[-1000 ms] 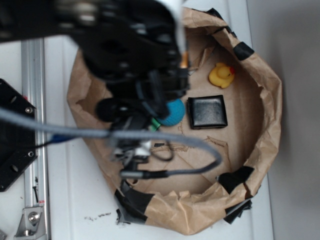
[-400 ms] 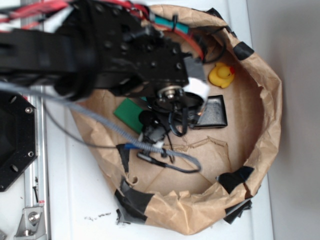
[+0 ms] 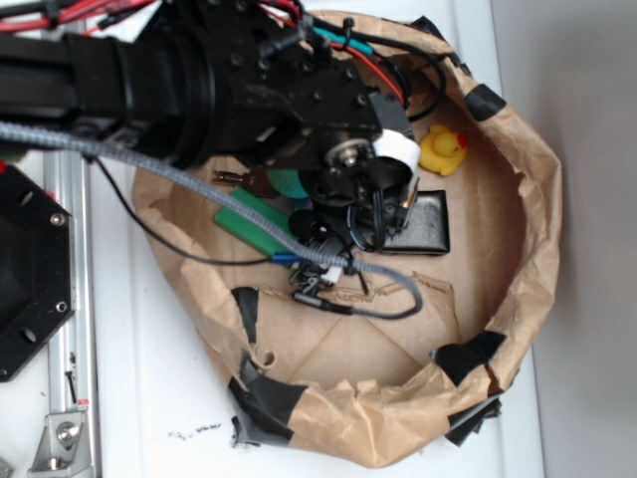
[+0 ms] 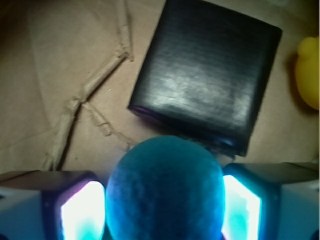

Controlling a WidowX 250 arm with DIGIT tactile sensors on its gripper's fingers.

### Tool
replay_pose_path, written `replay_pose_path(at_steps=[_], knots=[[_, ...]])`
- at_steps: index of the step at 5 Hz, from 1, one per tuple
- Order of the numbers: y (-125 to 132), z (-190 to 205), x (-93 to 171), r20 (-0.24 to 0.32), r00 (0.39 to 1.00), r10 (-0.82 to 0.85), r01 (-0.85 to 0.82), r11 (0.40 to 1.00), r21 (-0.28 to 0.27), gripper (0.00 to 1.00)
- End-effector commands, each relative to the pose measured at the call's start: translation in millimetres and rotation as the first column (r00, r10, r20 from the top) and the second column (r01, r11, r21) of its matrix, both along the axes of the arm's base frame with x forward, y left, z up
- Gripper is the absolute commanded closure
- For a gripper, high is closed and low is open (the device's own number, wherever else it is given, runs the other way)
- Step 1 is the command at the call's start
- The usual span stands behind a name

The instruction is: Grab the blue ball.

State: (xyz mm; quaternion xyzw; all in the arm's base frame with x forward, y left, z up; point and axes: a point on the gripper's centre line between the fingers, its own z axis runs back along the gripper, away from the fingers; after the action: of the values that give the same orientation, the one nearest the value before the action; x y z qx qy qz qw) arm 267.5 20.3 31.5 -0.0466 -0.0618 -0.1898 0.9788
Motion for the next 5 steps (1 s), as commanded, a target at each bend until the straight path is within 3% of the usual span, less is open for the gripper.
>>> replay_pose_path(at_steps=[1, 2, 3, 4, 5], knots=[[0, 91, 5, 0.214, 0.970, 0.115, -0.155, 0.971, 0.179, 1.00], [-7, 142, -6, 0.205, 0.962, 0.183, -0.215, 0.965, 0.147, 1.00], [-14, 158, -24, 0.092, 0.891, 0.445, -0.449, 0.893, 0.022, 1.00], [-16, 152, -27, 0.033, 0.824, 0.566, -0.567, 0.823, 0.034, 1.00], [-15, 142, -28, -0.002, 0.818, 0.576, -0.575, 0.817, 0.044, 1.00]])
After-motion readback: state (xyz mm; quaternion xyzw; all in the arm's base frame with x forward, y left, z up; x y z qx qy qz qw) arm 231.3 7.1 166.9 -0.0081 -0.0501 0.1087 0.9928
